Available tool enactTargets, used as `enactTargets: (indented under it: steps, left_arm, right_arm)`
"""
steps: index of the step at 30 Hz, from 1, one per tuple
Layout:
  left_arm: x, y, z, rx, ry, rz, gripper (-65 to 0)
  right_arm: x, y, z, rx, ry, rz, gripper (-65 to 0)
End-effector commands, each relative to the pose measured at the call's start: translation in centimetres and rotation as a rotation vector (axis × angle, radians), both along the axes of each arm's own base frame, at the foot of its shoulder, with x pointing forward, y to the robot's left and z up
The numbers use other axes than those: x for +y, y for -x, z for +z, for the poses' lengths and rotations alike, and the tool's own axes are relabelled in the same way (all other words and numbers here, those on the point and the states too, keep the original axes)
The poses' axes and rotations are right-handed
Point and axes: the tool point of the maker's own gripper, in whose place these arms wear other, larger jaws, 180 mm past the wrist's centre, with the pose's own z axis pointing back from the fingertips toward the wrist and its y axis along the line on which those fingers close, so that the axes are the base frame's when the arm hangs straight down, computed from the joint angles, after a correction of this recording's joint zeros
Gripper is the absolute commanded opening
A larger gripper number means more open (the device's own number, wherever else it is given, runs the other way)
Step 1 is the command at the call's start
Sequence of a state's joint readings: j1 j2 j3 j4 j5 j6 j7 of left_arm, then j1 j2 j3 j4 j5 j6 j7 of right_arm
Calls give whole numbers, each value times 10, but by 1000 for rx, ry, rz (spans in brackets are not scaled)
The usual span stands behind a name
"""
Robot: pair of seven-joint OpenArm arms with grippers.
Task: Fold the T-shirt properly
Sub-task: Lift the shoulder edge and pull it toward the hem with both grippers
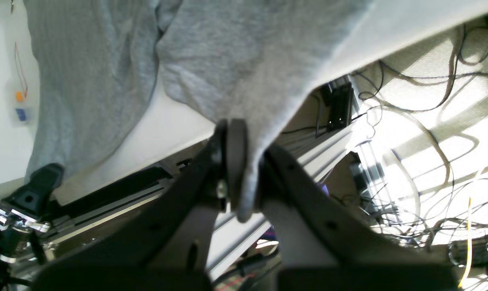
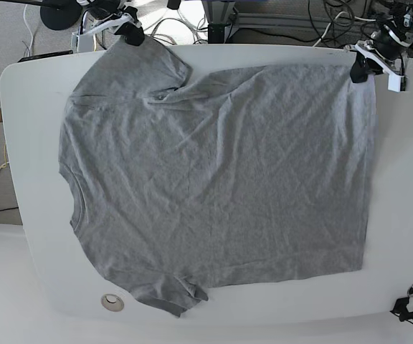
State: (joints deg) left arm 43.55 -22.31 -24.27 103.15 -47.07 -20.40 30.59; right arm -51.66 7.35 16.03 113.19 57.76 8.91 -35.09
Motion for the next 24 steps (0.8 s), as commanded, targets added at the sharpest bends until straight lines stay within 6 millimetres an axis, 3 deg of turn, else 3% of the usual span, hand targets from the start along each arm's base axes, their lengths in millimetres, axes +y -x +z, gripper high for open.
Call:
enactTargets:
  steps: [1, 5, 12, 17, 24]
  left_arm:
    - [5, -6, 22, -59, -24, -11, -650]
    - [14, -16, 33, -99, -46, 3, -650]
    - [14, -80, 59, -138, -88, -69, -650]
    - [4, -115, 74, -129, -85, -101, -650]
    - [-1, -141, 80, -115, -64, -117, -650]
  right_arm:
    - [-1, -5, 15, -42, -44, -28, -650]
    - [-22, -38, 35, -134, -75, -57, -650]
    - [-30, -95, 71, -296, -155, -41, -650]
    - [-35, -119, 73, -345, -159, -52, -650]
    - [-43, -165, 70, -384, -182, -47, -650]
